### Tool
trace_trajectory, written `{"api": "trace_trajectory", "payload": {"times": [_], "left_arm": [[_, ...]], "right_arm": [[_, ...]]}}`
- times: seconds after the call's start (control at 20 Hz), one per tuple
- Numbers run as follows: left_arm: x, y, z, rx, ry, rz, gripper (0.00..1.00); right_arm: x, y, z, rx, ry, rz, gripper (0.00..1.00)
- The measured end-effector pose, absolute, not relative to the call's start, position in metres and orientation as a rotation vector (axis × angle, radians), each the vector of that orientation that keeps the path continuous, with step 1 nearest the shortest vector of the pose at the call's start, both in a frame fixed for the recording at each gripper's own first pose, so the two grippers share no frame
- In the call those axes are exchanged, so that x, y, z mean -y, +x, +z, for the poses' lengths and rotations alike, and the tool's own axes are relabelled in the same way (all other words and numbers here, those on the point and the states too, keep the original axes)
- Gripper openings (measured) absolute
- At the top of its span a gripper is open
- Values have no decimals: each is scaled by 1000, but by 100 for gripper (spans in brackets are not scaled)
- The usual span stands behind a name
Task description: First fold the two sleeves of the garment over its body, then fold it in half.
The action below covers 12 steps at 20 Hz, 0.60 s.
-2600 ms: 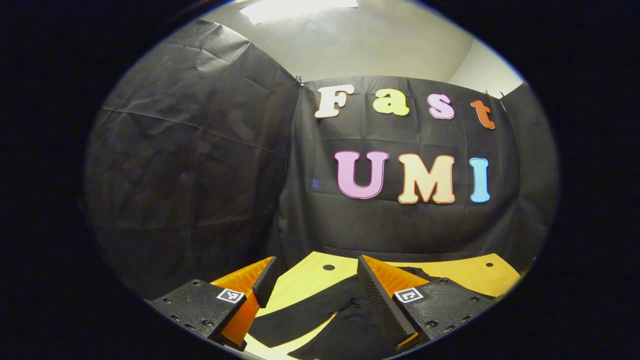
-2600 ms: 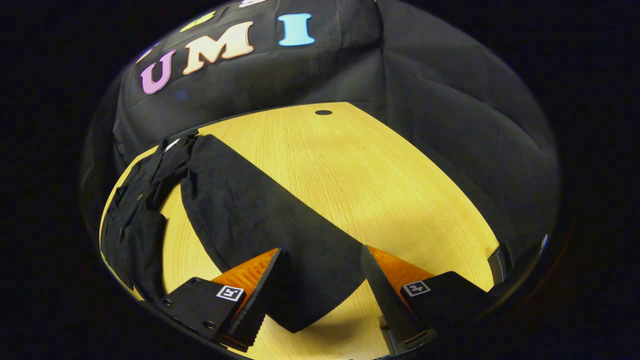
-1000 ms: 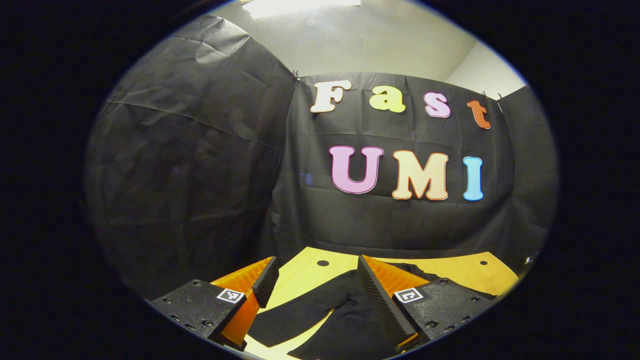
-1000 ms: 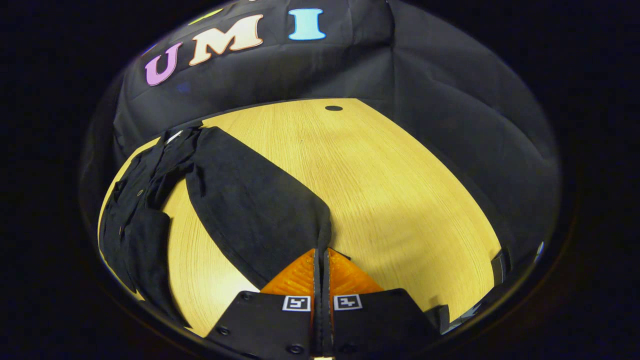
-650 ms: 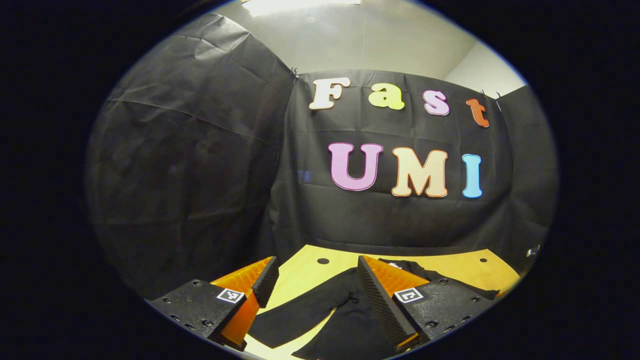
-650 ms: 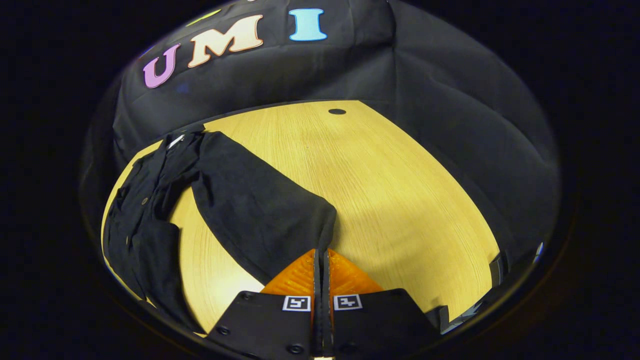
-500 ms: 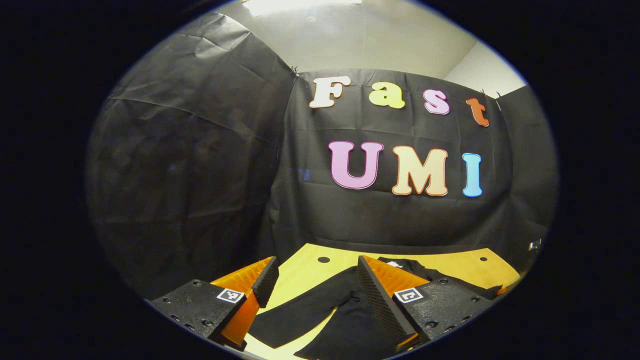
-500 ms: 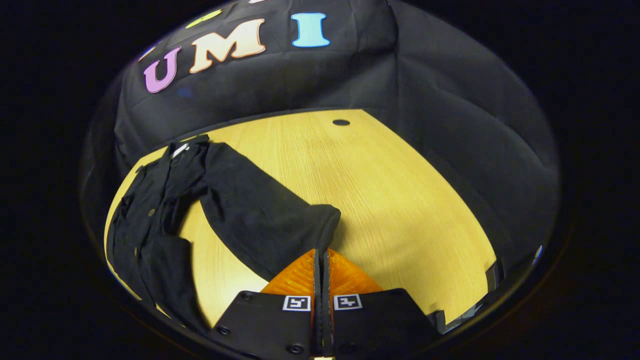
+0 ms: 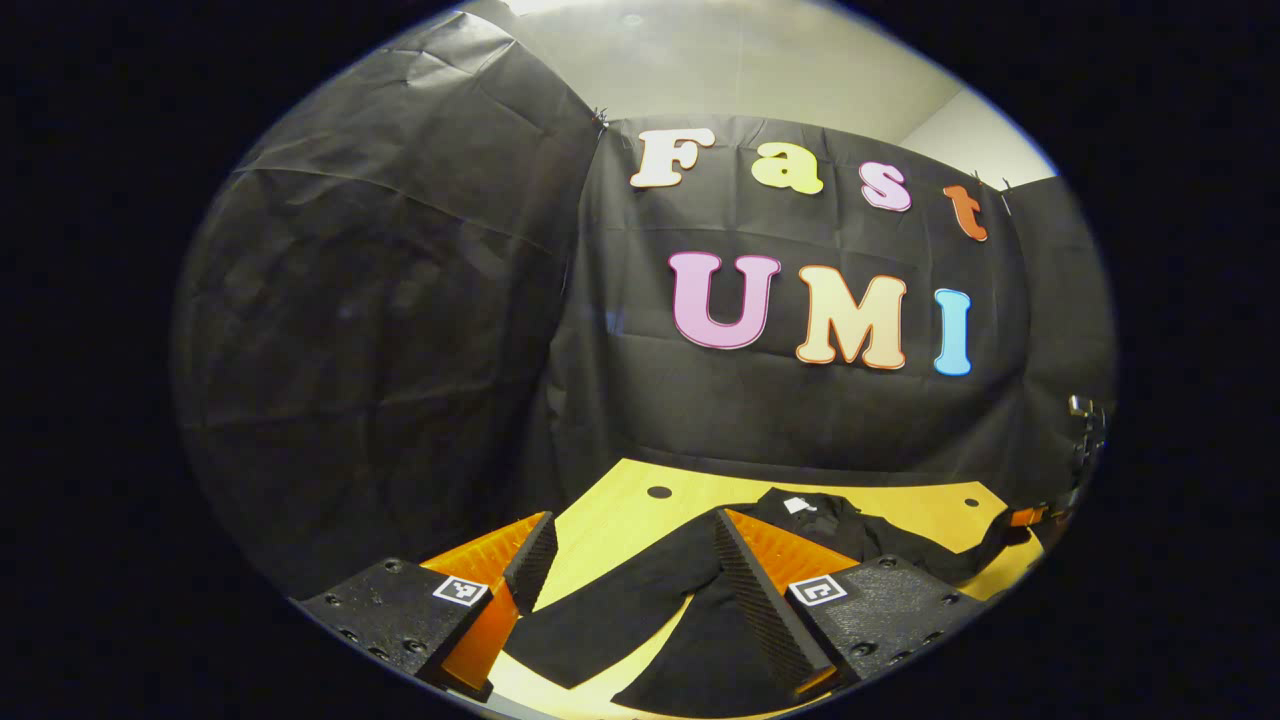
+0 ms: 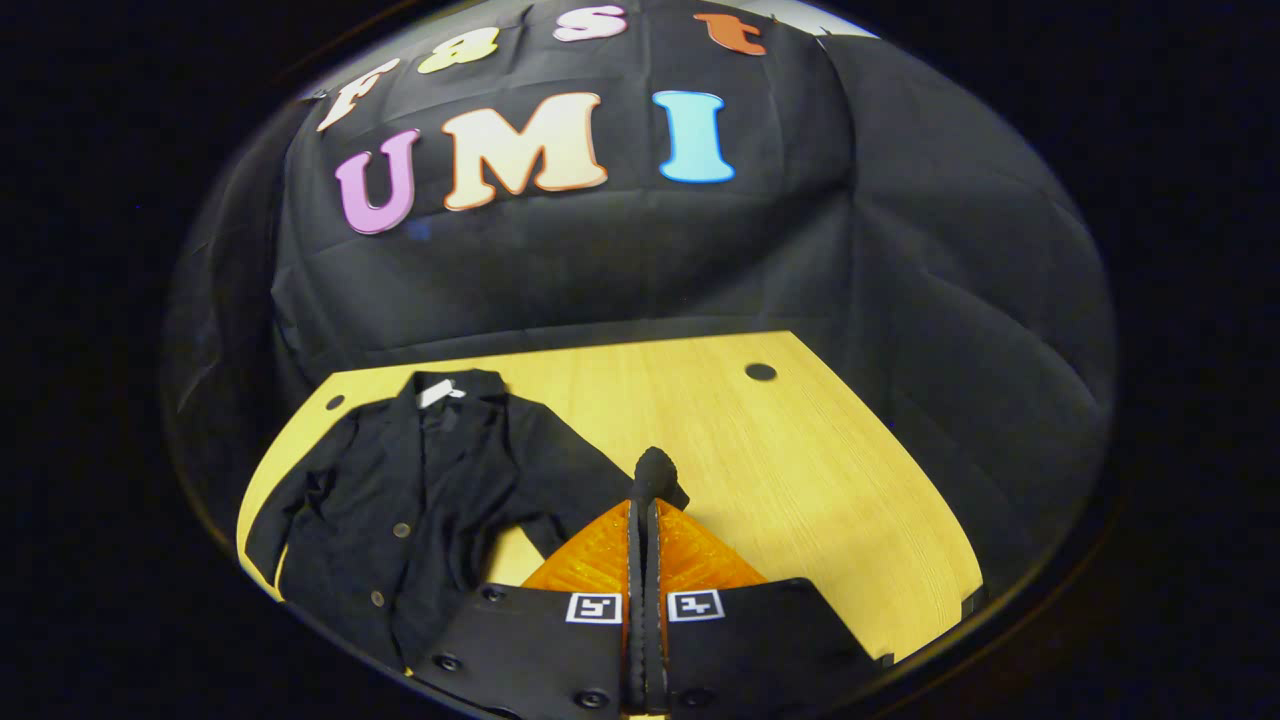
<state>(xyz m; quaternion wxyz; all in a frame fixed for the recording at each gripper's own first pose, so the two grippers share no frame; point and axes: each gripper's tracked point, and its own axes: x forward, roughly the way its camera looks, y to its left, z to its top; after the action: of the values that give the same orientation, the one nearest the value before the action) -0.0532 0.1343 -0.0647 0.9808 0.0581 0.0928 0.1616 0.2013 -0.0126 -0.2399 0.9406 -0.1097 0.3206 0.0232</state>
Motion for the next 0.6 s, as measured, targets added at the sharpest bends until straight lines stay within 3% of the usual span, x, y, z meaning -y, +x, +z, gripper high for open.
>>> {"api": "trace_trajectory", "payload": {"times": [0.3, 0.35, 0.6], "left_arm": [[-152, -58, -87, -237, 66, 315, 92], [-153, -59, -90, -243, 58, 314, 92], [-172, -65, -106, -284, 93, 318, 93]], "right_arm": [[-85, 216, -210, -552, -160, 170, 6], [-103, 217, -207, -533, -143, 198, 2], [-188, 216, -193, -466, -130, 327, 2]]}}
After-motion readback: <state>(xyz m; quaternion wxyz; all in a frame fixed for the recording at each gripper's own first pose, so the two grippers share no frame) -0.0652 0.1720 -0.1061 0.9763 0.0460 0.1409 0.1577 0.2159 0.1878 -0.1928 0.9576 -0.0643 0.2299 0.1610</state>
